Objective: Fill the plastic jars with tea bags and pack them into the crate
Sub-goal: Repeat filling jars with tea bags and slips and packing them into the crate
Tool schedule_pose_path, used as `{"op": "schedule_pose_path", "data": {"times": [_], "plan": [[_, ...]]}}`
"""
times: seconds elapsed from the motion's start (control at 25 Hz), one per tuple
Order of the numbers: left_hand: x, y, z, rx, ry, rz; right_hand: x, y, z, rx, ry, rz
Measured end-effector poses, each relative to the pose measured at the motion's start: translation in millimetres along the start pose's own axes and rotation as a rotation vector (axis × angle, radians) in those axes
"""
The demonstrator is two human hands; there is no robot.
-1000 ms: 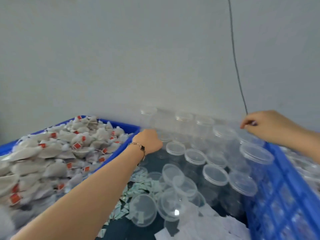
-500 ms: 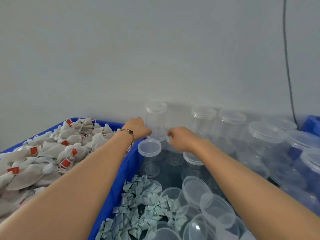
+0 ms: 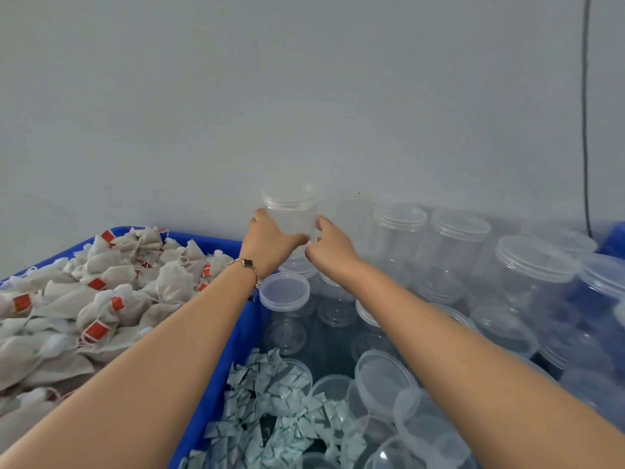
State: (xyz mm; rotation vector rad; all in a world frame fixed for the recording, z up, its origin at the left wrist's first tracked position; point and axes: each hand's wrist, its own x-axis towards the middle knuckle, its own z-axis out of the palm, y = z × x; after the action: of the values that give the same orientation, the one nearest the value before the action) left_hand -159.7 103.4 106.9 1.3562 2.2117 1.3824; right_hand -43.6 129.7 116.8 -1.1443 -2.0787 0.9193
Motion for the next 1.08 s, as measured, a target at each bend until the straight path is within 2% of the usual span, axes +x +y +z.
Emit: {"op": "schedule_pose_path", "data": {"times": [0.24,0.36,0.44,0.52,0.68,0.76,0.88,1.0,1.08], "plan": [[-104.6,43.5,-50.2,-0.080,0.038,0.084,-125.2,-29.3,-31.1,-0.022,0.210,-0.075],[-176.6,48.3,-59.1,-0.105,-0.021,0.126,-185.5,-29.3,-47.0,0.016,0.345,-0.014],[-222.5,40.3,-54.9,-0.175,-0.071,0.142,-218.3,-26.4,-55.4,0.038,0.373,0.047],[-263.4,25.1,-41.9,-0.292,-0.154,0.155,-253.5,-22.6,-57.7,-0.058,0.341,0.096],[-339.2,-4.3,-7.2,-0.221,-0.179,0.173,-313.7,-12.4,-43.9,-0.661,0.195,0.082],[-369.8,-15.0,4.9,-0.225,-0.158,0.227,-332.5,-5.7,-30.6,-0.864,0.070,0.058],[-392.3,-34.3,15.6,-0.187,-0.149,0.119,-348.8,6.5,-12.7,-0.907,-0.053,0.063],[-398.1,-52.7,22.3,-0.249,-0.176,-0.052,-350.5,15.0,2.8,-0.870,-0.050,0.015],[-399.4,-58.2,22.4,-0.288,-0.174,-0.057,-350.7,17.6,8.6,-0.838,-0.033,-0.038]]}}
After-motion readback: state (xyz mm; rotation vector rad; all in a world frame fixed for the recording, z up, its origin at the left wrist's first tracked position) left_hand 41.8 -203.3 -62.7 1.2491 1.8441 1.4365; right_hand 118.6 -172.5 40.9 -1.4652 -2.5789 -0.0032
